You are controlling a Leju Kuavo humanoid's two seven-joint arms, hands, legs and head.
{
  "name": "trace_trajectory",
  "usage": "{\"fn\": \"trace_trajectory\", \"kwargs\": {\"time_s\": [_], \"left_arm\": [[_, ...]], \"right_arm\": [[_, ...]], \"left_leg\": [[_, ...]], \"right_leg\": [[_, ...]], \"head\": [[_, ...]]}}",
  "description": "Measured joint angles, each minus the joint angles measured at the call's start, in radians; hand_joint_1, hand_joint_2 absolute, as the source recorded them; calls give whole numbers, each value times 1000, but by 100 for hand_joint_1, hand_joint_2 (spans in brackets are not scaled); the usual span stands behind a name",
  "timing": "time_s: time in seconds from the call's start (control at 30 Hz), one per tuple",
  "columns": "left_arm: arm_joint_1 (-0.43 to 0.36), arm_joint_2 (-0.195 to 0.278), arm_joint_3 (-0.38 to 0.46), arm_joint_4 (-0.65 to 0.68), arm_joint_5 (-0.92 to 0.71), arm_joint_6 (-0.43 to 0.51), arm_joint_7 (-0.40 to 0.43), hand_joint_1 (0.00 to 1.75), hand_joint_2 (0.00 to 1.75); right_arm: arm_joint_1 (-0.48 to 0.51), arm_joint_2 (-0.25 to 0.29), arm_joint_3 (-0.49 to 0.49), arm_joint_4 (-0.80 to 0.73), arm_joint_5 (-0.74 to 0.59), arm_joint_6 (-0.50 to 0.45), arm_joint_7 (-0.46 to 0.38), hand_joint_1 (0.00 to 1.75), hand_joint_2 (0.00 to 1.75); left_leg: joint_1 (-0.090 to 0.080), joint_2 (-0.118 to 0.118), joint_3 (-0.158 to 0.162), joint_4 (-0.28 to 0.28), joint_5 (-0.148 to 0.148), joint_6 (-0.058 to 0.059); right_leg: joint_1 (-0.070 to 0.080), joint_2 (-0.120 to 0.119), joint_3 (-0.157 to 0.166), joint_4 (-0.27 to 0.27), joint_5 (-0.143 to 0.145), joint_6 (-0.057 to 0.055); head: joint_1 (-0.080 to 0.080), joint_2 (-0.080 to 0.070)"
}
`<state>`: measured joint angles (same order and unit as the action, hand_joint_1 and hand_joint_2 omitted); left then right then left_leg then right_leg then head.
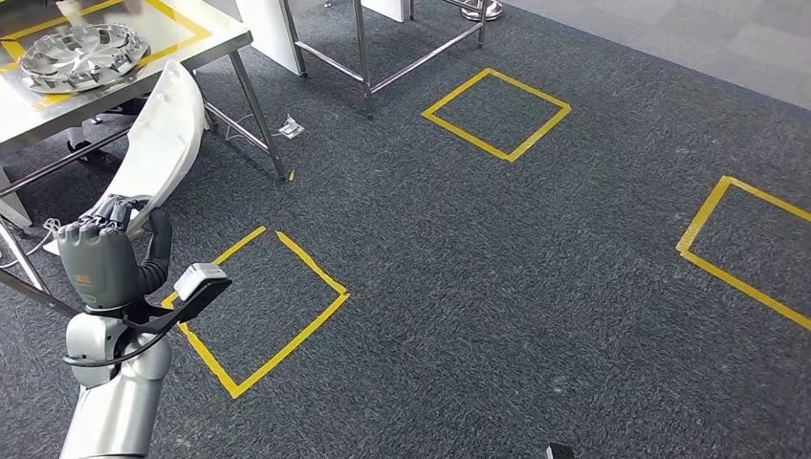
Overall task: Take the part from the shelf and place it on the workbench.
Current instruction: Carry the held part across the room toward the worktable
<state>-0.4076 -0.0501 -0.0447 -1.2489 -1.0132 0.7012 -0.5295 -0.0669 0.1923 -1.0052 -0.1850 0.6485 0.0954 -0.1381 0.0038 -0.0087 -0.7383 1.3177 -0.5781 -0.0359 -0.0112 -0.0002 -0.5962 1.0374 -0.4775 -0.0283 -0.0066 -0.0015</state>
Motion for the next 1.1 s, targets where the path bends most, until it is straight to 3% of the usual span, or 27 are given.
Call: {"fn": "trace_trajectory", "kwargs": {"time_s": [0.03, 0.1, 0.13, 0.2, 0.3, 0.37, 0.43, 0.47, 0.5, 0.53, 0.6, 0.67, 0.77, 0.83, 0.9, 0.97, 1.0, 1.03, 1.1], "left_arm": [[2, 0, 1, 0, 0, 0, 0, 175, 175], [2, 0, 2, 0, 0, 0, 0, 175, 175], [1, 0, 3, 0, 0, 0, 0, 175, 175], [2, 0, 4, -1, 1, 0, 0, 175, 175], [0, 0, 6, -2, 4, 0, 0, 175, 175], [-3, 0, 10, -5, 5, 0, 0, 175, 175], [-3, 0, 12, -5, 5, 0, 1, 175, 175], [-2, 0, 13, -5, 5, 0, 2, 175, 175], [-1, 0, 15, -4, 6, 0, 2, 175, 175], [-2, 1, 17, -3, 8, 0, 1, 175, 175], [-9, 4, 20, 1, 18, 0, -1, 175, 175], [-21, 9, 20, 10, 35, 0, -7, 175, 175], [-37, 18, 20, 27, 56, 0, -26, 175, 175], [-45, 23, 20, 37, 60, 0, -39, 175, 175], [-55, 26, 20, 48, 61, 0, -47, 175, 175], [-59, 29, 20, 60, 61, 0, -49, 175, 175], [-59, 31, 20, 66, 61, 0, -50, 175, 175], [-59, 33, 20, 70, 62, 0, -51, 175, 175], [-61, 34, 20, 78, 62, 0, -54, 175, 175]], "right_arm": [[0, 0, 0, 0, 0, 0, 0, 0, 0], [1, 0, 0, 0, 0, 0, 0, 0, 0], [0, 0, 0, 0, 0, 0, 0, 0, 0], [-2, 0, 0, 0, 0, 0, 0, 0, 0], [-2, 0, 0, 0, 5, 0, 0, 0, 0], [-3, -1, 0, 0, 12, 1, -3, 0, 0], [-2, 0, 1, 0, 22, 1, -5, 0, 0], [-2, 0, 2, 0, 28, 3, -6, 0, 0], [-1, 0, 3, 0, 33, 4, -7, 0, 0], [-1, -1, 4, 0, 37, 5, -9, 0, 0], [-2, -1, 5, 0, 40, 6, -15, 0, 0], [-2, -3, 5, 0, 37, 1, -19, 0, 0], [-3, -3, 5, 0, 32, -7, -18, 0, 0], [-4, -1, 5, 0, 30, -10, -17, 0, 0], [-4, 0, 5, 0, 29, -11, -16, 0, 0], [-4, 0, 5, 0, 28, -12, -16, 0, 0], [-3, 0, 4, 0, 28, -12, -15, 0, 0], [-2, 0, 4, 0, 28, -12, -15, 0, 0], [-2, 2, 4, 0, 28, -11, -16, 0, 0]], "left_leg": [[1, 1, 7, -32, 34, 1], [0, 5, 62, -166, 115, 5], [-1, 6, 89, -224, 135, 9], [-6, 6, 114, -273, 136, 20], [-4, 3, 124, -283, 131, 43], [-1, 3, 136, -290, 128, 56], [-3, 3, 142, -289, 121, 63], [-4, 2, 144, -288, 118, 65], [-5, 0, 147, -287, 114, 65], [-5, -2, 151, -285, 109, 64], [-5, -9, 161, -283, 100, 59], [-7, -17, 164, -281, 91, 50], [-6, -28, 165, -286, 86, 33], [-5, -23, 156, -264, 73, 21], [-2, -9, 107, -169, 31, 10], [2, -4, 32, -43, -8, 1], [4, -2, 8, -13, -4, -2], [6, 1, 4, -23, 21, -4], [8, 27, 46, -141, 107, -6]], "right_leg": [[0, 0, 7, 0, -5, 2], [1, 1, 23, 0, -16, 8], [2, 1, 28, 1, -22, 13], [4, 2, 32, 0, -28, 25], [2, -1, 34, 3, -37, 43], [1, -1, 0, 73, -69, 50], [1, 0, -80, 209, -114, 53], [1, 0, -118, 261, -122, 53], [1, 0, -141, 281, -112, 52], [2, 0, -143, 260, -82, 49], [3, 10, -99, 129, 3, 40], [5, 25, -53, 21, 43, 33], [6, 22, -37, -4, 36, 24], [3, 11, -25, -14, 35, 12], [0, -1, -12, -21, 30, 2], [0, -13, -2, -21, 20, -2], [0, -20, 4, -21, 14, -1], [-1, -27, 12, -20, 8, 1], [-2, -41, 31, -19, -7, 8]], "head": [[0, 0], [0, 0], [0, 0], [1, 0], [3, 0], [5, 0], [8, 0], [8, 0], [8, 0], [8, 0], [8, 0], [7, 0], [7, 0], [5, 0], [3, 0], [1, 0], [1, 0], [1, 0], [1, 0]]}}
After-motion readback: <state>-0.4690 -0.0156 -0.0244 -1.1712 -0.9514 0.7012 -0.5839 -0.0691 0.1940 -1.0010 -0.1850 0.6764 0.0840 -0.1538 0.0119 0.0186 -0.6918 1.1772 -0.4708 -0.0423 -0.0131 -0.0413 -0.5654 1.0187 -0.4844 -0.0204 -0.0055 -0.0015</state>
